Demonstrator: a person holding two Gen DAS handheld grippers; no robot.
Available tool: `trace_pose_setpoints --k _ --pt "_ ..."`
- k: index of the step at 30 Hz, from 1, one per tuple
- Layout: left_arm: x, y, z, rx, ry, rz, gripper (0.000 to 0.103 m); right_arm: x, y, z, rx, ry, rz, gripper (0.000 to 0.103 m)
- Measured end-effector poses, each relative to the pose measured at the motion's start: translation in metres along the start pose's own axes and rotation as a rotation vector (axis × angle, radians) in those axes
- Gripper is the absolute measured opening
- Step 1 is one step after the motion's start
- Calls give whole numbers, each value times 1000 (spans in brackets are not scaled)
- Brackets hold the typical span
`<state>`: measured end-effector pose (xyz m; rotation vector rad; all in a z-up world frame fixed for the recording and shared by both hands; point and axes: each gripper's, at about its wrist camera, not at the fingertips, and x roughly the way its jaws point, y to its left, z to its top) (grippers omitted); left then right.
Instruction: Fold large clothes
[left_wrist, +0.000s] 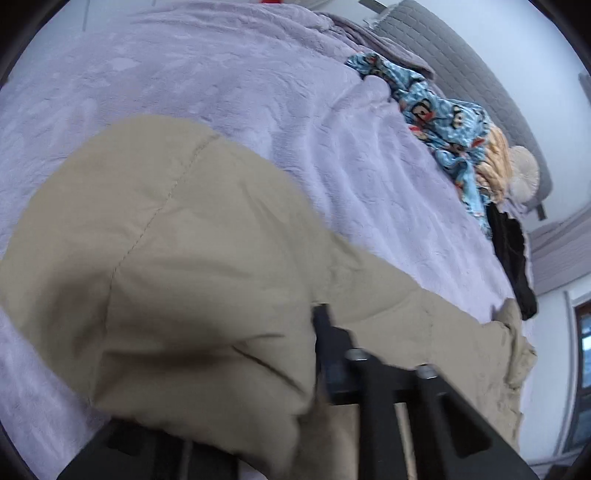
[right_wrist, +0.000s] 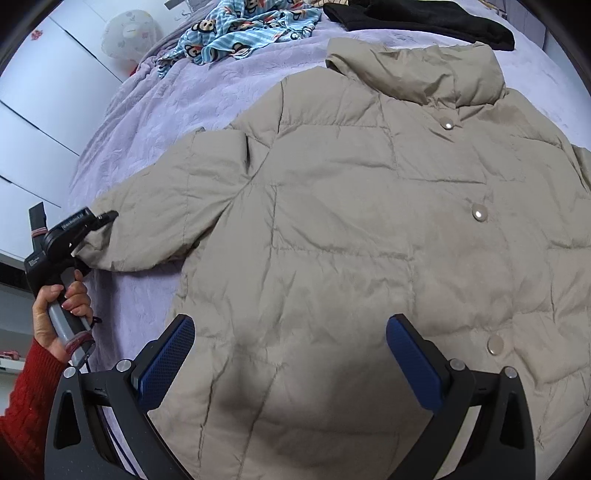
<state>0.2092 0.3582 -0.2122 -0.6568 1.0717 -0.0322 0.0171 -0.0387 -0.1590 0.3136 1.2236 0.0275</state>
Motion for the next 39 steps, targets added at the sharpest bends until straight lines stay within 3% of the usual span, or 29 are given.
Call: trace_pose_setpoints --k 2,4,6,7,13,19,24,26,28,30,32,36,39 --pt "-10 -8 5 31 -21 11 9 3 6 15 16 -27 8 103" --pt "-30 -23 6 107 -67 32 9 3 12 26 29 -76 29 89" --pt "-53 -39 6 185 -114 35 9 7 18 38 48 -95 79 24" --pt "-65 -47 5 220 -133 35 9 14 21 45 70 -88 117 17" --pt "-126 -111 -9 420 -218 -23 9 65 45 63 131 -31 297 15" --pt "-130 -209 -44 574 -187 -137 9 107 50 56 180 71 337 15" --pt "-118 -310 -94 683 -156 -220 9 72 15 51 176 111 409 15" --pt "-106 -352 -124 734 -137 -244 9 45 -20 44 194 89 386 15" --pt "-84 -392 -160 799 -88 -252 9 17 -65 35 226 49 310 15" --pt "-52 -423 -201 869 -40 -217 9 -10 -112 26 251 1 180 15" --pt "-13 -436 -241 942 -7 -121 9 -30 -155 17 278 -29 76 15" --pt "57 -434 -298 1014 126 42 9 -44 -214 3 314 -17 -5 15" --pt "73 -421 -323 1086 140 124 10 -45 -236 -1 311 -28 -19 15"
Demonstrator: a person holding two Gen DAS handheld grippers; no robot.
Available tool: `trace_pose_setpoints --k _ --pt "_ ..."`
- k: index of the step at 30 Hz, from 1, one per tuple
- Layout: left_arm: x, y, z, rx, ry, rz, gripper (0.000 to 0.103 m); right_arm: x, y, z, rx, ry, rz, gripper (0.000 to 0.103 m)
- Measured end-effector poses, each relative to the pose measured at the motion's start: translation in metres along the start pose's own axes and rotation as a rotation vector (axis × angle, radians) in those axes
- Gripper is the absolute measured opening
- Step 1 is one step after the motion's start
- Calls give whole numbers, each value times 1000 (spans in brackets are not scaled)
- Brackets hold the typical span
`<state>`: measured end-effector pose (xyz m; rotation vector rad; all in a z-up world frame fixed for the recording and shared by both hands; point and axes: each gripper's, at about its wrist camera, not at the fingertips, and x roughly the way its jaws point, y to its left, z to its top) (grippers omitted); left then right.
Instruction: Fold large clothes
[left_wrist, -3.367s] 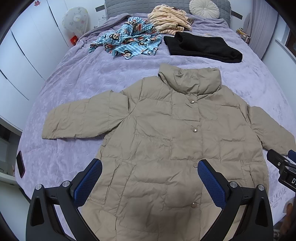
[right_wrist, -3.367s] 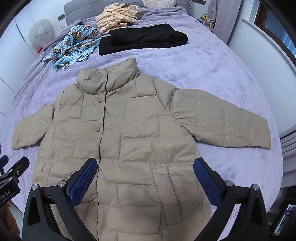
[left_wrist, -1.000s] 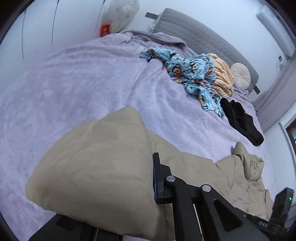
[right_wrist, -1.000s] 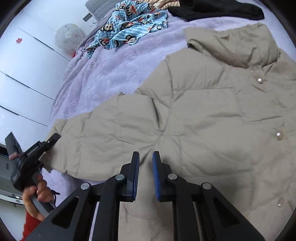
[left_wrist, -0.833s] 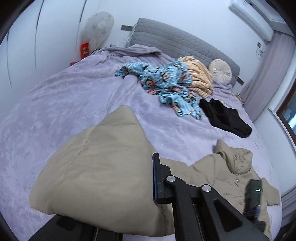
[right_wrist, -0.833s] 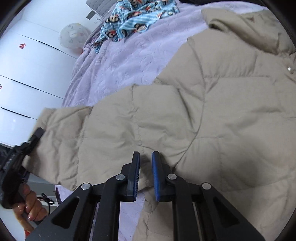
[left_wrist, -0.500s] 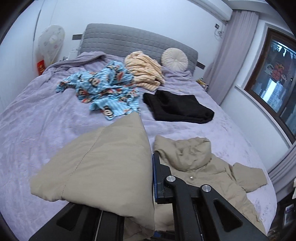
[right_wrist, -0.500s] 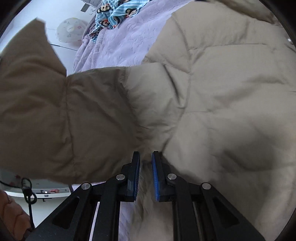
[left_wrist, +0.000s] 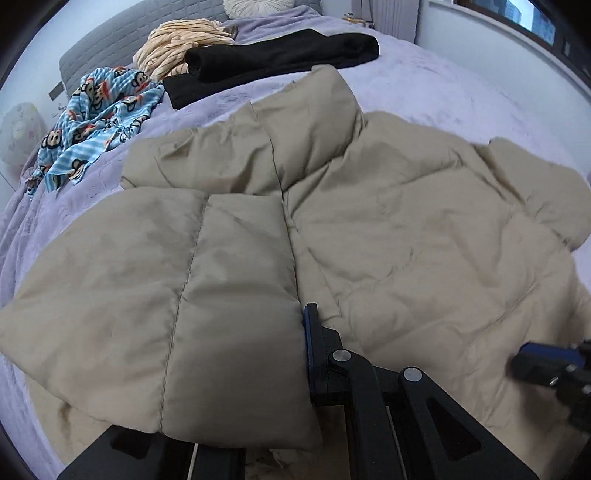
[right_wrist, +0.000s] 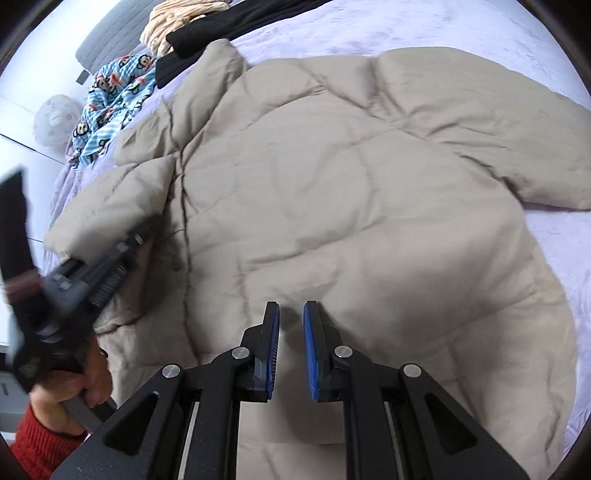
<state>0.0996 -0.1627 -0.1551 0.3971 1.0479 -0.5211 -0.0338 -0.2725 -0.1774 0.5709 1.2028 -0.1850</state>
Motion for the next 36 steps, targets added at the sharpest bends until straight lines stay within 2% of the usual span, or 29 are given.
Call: trace_pose_setpoints --k 2,3,4,5,7,8,9,11,13,15,18,22,24,26,27,28,29,30,31,32,34,36 --pt "-7 -6 -7 34 -21 -12 37 2 -3 1 -4 -2 16 15" --pt "-14 -8 -10 41 -27 -25 82 2 -3 2 -10 -5 20 15" --pt "-22 -7 -13 42 -50 -24 103 1 -3 2 -17 -11 20 15" --pt "-35 -7 -17 48 -88 -19 103 0 -3 3 -22 -17 20 15" --pt "-54 2 -24 61 -105 -17 103 -5 -11 6 -26 -25 19 17" --pt "-67 8 -30 45 -122 -9 103 -8 -9 6 -31 -29 13 25" --pt "-77 22 -35 20 -143 -3 103 -15 -11 -1 -44 -36 8 46" --pt "-97 52 -48 -53 -175 45 103 -28 -4 -7 -96 -72 -13 75" --pt "-112 91 -61 -152 -187 113 103 -39 21 -7 -191 -126 -16 75" --pt "-113 138 -69 -269 -166 163 103 -46 57 -8 -317 -171 -15 75" --pt "-97 201 -84 -453 -87 148 103 -41 114 -12 -512 -209 -20 76" --pt "-60 259 -92 -662 -13 2 102 -6 197 -33 -817 -252 -158 76" --pt "-38 275 -91 -724 13 -120 102 13 225 -39 -916 -277 -220 76" --pt "-17 285 -88 -772 41 -201 102 26 240 -38 -953 -291 -258 76" --pt "-7 289 -85 -791 52 -263 98 31 244 -34 -955 -293 -275 76" --pt "1 292 -81 -813 51 -303 68 36 247 -29 -946 -291 -292 76" --pt "5 293 -77 -823 50 -332 46 40 249 -21 -928 -289 -304 76" --pt "7 294 -71 -825 47 -338 24 41 248 -13 -907 -288 -306 71" --pt "1 293 -67 -807 22 -301 20 39 244 -5 -875 -297 -298 55" --pt "-8 290 -63 -761 -16 -265 17 32 236 4 -830 -305 -274 1" --pt "-19 288 -60 -674 -59 -183 16 17 212 27 -674 -311 -208 4" --pt "-12 288 -62 -611 -46 -135 16 4 177 47 -502 -317 -148 4"
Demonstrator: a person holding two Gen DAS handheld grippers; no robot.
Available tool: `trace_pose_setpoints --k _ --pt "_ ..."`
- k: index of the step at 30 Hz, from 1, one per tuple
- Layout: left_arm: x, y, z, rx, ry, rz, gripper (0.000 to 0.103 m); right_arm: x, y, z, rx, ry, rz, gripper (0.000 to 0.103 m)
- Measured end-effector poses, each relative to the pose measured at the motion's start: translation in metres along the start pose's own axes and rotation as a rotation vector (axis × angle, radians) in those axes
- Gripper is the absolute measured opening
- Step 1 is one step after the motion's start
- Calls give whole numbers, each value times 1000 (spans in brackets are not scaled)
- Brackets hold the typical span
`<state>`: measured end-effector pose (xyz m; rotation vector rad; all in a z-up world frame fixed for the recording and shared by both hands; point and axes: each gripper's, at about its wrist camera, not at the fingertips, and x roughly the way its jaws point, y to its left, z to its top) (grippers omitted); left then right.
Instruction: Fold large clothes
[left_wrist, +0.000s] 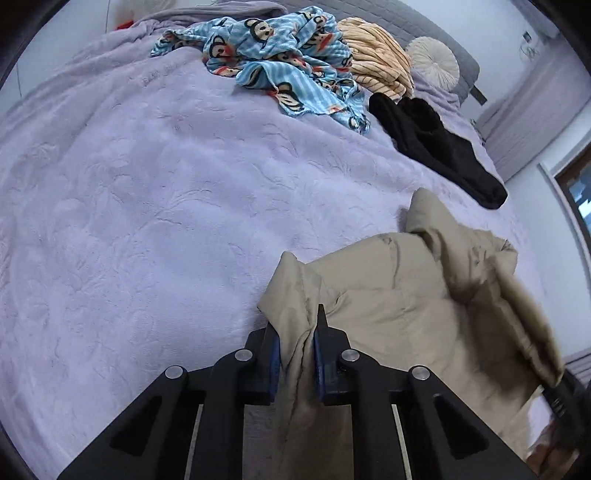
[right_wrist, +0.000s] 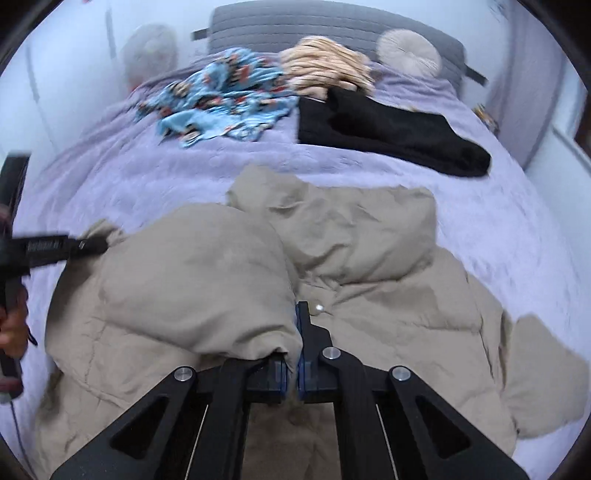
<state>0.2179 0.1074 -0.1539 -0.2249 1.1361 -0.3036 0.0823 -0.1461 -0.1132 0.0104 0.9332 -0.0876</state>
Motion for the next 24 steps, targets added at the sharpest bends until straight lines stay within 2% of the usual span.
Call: trace_pose_setpoints --k 2,4,6,8,9,10,12,15,19,22,24 --pt "16 4 -1 33 24 15 16 9 -43 -12 191 43 57 4" --pt "27 5 -3 65 24 45 17 31 -74 -34 382 132 138 4" --pt "33 2 -2 77 10 92 21 55 -88 -58 507 205 174 4" --pt "30 5 2 55 12 103 22 63 -97 -74 614 212 241 4" --pt "25 6 4 52 6 124 28 62 -99 -75 625 211 250 6" --pt "18 6 6 61 -8 175 43 60 -99 -76 624 219 262 9" --pt "-4 10 9 77 -62 272 58 53 -99 -76 617 261 275 16" --pt "-43 22 6 67 -86 256 58 28 -105 -80 605 271 252 20" --pt "-76 13 -16 90 -49 126 58 -8 -115 -81 548 178 140 20" --pt "-67 -14 -37 152 -9 73 58 -20 -116 -67 481 99 124 19" --pt "-45 -26 -52 178 33 82 58 -12 -110 -54 423 87 135 19"
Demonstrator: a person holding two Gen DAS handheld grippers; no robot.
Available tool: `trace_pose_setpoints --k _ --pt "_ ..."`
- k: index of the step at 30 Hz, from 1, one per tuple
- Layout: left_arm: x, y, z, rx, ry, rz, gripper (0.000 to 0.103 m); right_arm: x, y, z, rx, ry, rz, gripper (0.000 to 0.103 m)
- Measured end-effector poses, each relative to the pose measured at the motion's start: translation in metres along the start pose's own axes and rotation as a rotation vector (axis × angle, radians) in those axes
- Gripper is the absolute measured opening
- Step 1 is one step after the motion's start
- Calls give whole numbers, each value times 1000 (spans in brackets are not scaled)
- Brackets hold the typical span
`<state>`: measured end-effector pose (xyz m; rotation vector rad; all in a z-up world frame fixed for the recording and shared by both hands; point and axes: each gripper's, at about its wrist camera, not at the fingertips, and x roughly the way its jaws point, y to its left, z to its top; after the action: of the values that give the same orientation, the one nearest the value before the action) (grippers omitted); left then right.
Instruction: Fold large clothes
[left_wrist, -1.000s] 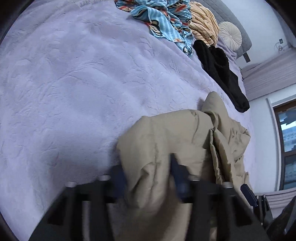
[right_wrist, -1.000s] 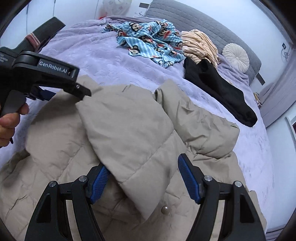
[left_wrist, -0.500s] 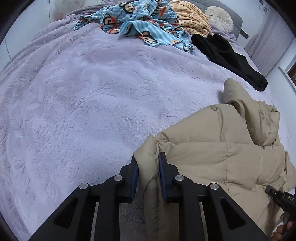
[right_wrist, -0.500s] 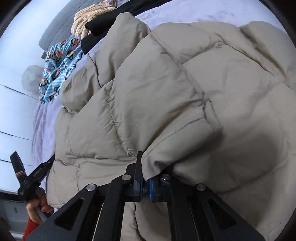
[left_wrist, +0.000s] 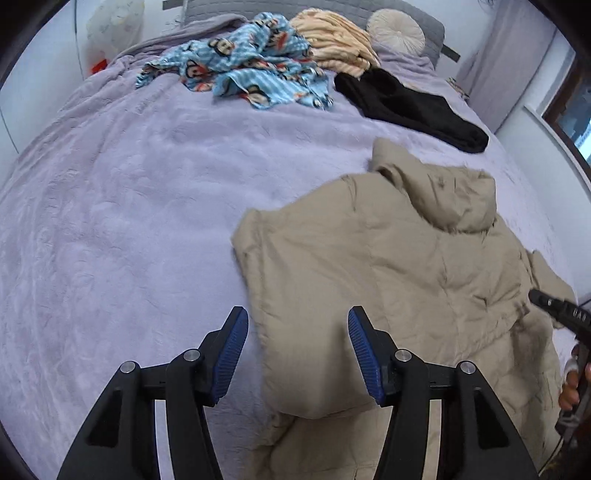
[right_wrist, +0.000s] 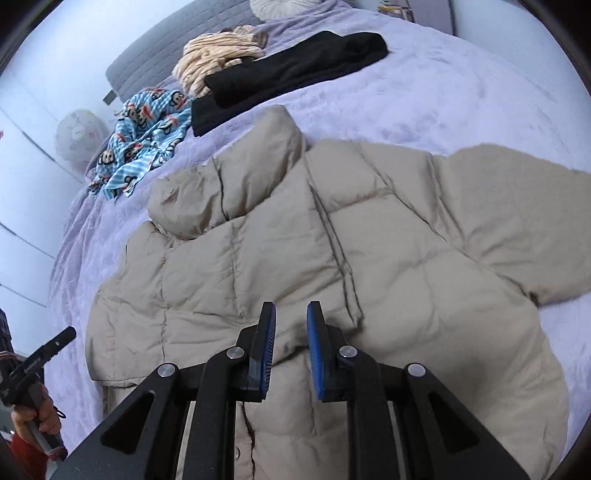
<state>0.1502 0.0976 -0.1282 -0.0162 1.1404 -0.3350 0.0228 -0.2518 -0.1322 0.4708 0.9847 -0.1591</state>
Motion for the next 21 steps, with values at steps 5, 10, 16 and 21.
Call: trace_pose_setpoints --k 5,10,16,21 --pt "45 5 -26 -32 83 37 59 54 2 6 27 123 7 18" --pt "46 13 -28 -64 76 39 73 61 -17 -13 81 134 25 10" --pt "24 -3 -21 -16 51 139 73 27 -28 -9 90 73 -47 11" --pt "-8 -26 -18 10 30 130 73 0 -55 -6 197 53 -3 15"
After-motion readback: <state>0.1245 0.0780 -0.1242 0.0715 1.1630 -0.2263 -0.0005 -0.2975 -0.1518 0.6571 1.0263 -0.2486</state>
